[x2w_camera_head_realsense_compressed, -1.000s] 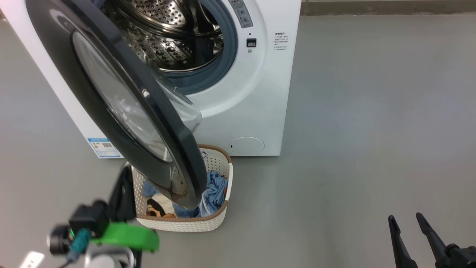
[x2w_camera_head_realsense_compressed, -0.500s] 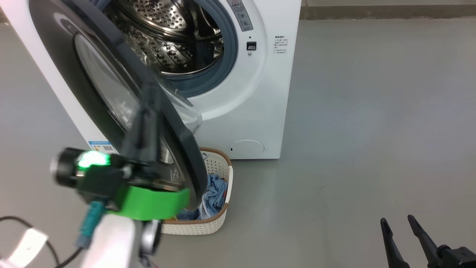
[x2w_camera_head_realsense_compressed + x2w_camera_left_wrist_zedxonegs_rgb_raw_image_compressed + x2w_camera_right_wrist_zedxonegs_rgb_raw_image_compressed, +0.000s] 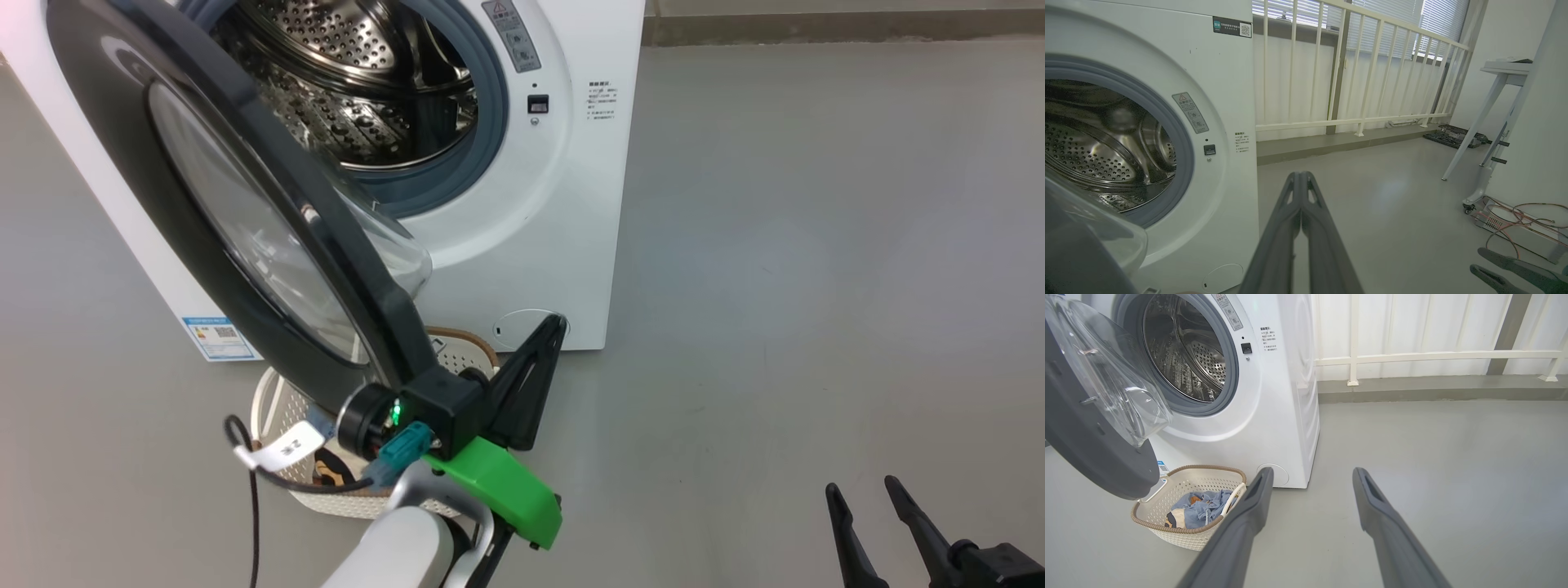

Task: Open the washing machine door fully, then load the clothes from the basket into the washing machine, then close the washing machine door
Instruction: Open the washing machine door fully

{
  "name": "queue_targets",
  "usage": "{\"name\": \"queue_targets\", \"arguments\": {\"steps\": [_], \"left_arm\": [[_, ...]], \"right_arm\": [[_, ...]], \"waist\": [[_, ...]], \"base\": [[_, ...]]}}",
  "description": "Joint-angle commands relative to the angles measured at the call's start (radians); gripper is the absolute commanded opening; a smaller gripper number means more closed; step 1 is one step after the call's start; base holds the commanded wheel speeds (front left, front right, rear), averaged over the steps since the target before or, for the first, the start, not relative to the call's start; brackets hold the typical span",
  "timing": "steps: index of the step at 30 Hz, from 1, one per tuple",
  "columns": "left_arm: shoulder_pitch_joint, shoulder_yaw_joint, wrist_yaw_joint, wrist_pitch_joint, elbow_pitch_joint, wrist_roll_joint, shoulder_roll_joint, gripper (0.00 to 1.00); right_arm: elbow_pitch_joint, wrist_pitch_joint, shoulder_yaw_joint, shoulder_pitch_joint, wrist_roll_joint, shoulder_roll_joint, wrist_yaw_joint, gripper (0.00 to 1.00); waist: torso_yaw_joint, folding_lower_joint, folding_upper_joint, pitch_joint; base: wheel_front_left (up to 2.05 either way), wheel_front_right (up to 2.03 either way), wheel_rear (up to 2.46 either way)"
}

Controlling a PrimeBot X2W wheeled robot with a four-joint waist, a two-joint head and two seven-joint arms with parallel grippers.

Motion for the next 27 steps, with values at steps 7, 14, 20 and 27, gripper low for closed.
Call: {"name": "queue_targets", "arguments": {"steps": [7,14,20,27], "left_arm": [[-0.1,-0.023,0.055,-0.02,0.166,-0.055,0.015,0.0],[-0.148,-0.023,0.094,-0.064,0.266,-0.063,0.015,0.0],[-0.175,-0.004,0.118,-0.104,0.339,-0.061,0.015,0.0],[-0.185,0.011,0.131,-0.133,0.389,-0.067,0.018,0.0]], "right_arm": [[-0.012,-0.012,0.033,-0.04,0.01,-0.021,0.002,1.0],[-0.007,-0.012,0.031,-0.048,0.013,-0.024,0.002,1.0],[-0.004,-0.012,0.028,-0.05,0.013,-0.023,0.002,1.0],[-0.006,-0.013,0.029,-0.054,0.015,-0.026,0.002,1.0]], "waist": [[-0.01,0.0,-0.0001,0.013],[-0.01,0.0,-0.0001,0.022],[-0.008,0.0,-0.0001,0.024],[-0.004,0.0,-0.0001,0.034]], "base": [[0.0,0.0,0.0],[0.0,0.0,0.0],[0.0,0.0,0.0],[0.0,0.0,0.0]]}}
